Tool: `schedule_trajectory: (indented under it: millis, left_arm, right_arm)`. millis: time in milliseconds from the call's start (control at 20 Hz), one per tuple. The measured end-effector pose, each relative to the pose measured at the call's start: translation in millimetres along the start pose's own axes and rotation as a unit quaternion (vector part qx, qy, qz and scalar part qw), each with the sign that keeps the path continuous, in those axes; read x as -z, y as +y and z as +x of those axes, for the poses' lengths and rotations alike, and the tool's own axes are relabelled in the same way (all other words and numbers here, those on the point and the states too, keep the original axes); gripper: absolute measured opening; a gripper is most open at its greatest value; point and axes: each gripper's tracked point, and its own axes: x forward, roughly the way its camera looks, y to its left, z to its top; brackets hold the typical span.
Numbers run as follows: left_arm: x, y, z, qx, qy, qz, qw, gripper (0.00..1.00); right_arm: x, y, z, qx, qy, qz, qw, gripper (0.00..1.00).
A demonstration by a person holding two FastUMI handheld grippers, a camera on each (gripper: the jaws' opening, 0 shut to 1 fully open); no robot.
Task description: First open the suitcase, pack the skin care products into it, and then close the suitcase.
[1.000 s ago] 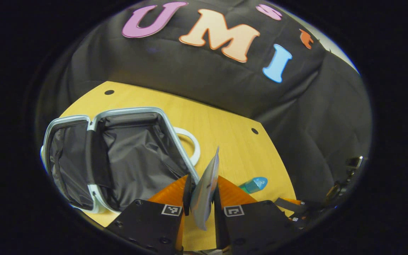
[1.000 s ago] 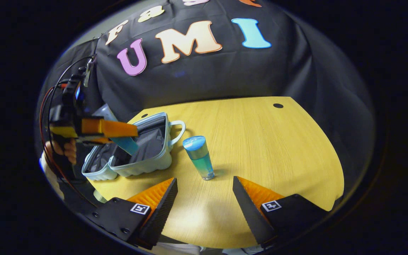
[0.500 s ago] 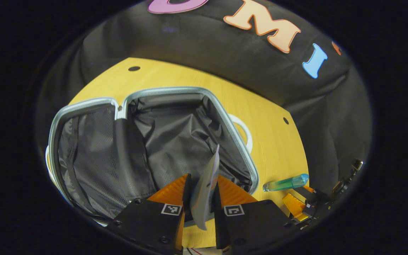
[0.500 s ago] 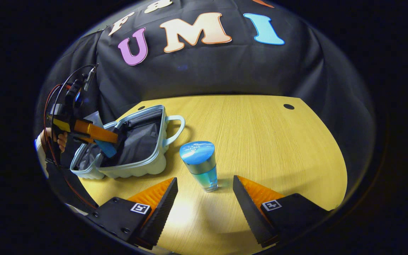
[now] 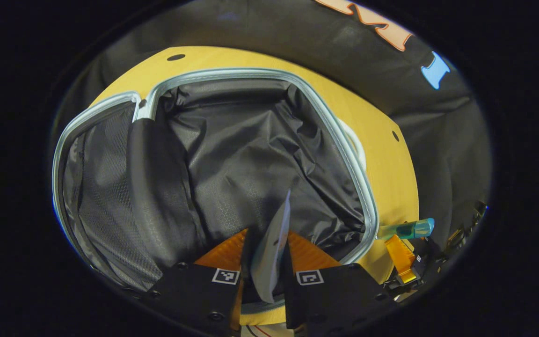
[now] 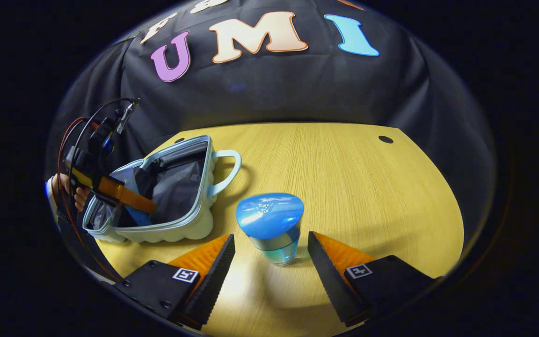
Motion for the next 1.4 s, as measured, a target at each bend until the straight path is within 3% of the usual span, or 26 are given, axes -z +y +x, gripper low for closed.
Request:
schedule_trajectory:
  millis: [50,100,150,350,400,450,500,600,650,700,750,850,1050,1400]
  left_arm:
    - [-1,2,2,-0.003,0.0,0.001,1.0,0.26]
    - [-3,4,-1,-0.006,-0.003,0.004,1.0,0.31]
    - [-4,4,-2,-0.009,-0.005,0.006,1.0,0.39]
    - [-7,2,-12,-0.022,-0.017,0.027,0.999,0.68]
    - [-8,0,-15,-0.023,-0.023,0.032,0.999,0.7]
    - [-9,-3,-20,-0.023,-0.029,0.035,0.999,0.79]
    - [-9,-3,-24,-0.027,-0.035,0.04,0.998,0.84]
    - [-9,-3,-35,-0.038,-0.044,0.047,0.997,0.94]
    - [-9,-1,-38,-0.043,-0.05,0.047,0.997,0.95]
    - [-9,-2,-43,-0.043,-0.058,0.047,0.996,0.95]
    - [-8,-3,-48,-0.043,-0.063,0.044,0.996,0.96]
    - [-6,-6,-58,-0.039,-0.071,0.035,0.996,0.96]
    - [-6,-4,-71,-0.036,-0.093,0.019,0.995,0.95]
    - [-18,2,-103,-0.02,-0.14,-0.007,0.99,0.96]
  right_arm:
    - [1,0,1,0.001,0.0,0.0,1.0,0.98]
    - [2,0,2,0.001,0.0,0.0,1.0,0.98]
    - [2,1,2,0.002,-0.001,0.001,1.0,0.94]
    - [6,3,7,-0.001,-0.002,0.001,1.0,0.98]
    - [5,3,9,-0.002,-0.004,0.0,1.0,0.97]
    - [3,3,11,-0.002,-0.009,-0.003,1.0,0.91]
    - [3,2,12,0.0,-0.011,-0.005,1.0,0.95]
    - [5,-1,15,0.004,-0.01,-0.007,1.0,0.88]
    - [6,-1,15,0.006,-0.007,-0.009,1.0,0.77]
    - [7,-4,17,0.008,-0.006,-0.011,1.0,0.76]
    - [6,-8,17,0.017,-0.01,-0.013,1.0,0.6]
    - [5,-8,17,0.017,-0.012,-0.013,1.0,0.51]
    - [4,-8,17,0.013,-0.01,-0.032,0.999,0.44]
    - [-24,23,-13,-0.006,-0.013,-0.042,0.999,0.46]
